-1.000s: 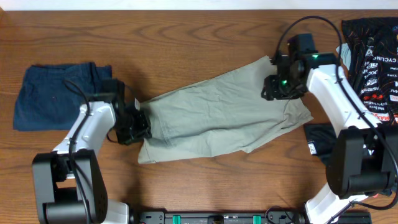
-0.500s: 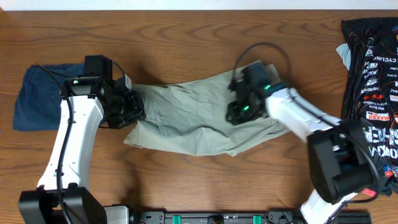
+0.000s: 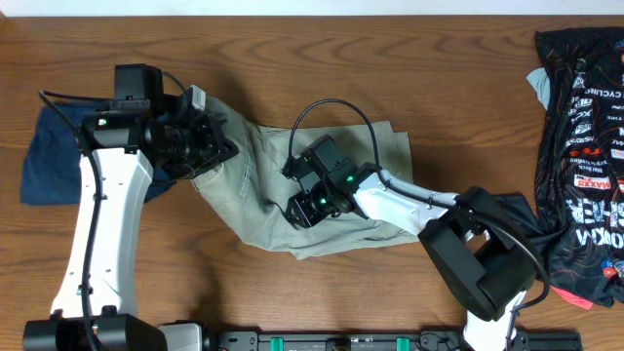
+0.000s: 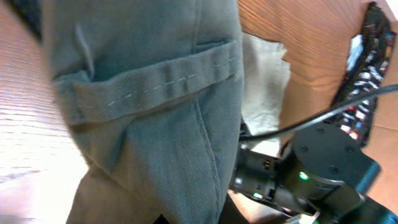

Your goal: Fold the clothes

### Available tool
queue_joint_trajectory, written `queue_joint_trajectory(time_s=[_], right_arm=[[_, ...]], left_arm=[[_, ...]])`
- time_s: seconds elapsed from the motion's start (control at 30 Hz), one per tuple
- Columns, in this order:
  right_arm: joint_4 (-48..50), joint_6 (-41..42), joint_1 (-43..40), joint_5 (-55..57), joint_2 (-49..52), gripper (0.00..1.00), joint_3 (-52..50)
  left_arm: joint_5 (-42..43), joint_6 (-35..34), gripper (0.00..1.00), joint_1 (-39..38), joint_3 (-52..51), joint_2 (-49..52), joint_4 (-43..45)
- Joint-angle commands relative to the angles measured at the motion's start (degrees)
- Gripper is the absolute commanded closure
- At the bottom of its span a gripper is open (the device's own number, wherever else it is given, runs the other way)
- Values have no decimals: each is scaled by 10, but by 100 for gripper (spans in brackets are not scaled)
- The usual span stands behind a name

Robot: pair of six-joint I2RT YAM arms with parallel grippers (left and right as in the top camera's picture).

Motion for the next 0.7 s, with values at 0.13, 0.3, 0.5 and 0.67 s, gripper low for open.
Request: queue_joint_trajectory(time_s=[0.13,0.3,0.5,0.67], right_arm=[[-135,-24,-58,56,9,58,38],[-260,-37,-136,121,-59,54,87],[-330,-47,-233,202,-106,53,93],[-366,-66,-301,220,-101,57,70]], left_arm=[[35,-4,94,-1,14,-12,-1],[16,-2,94,-1,14,-12,-1],[16,0,94,-1,14,-12,10],[12,0,94,-1,14,-12,21]])
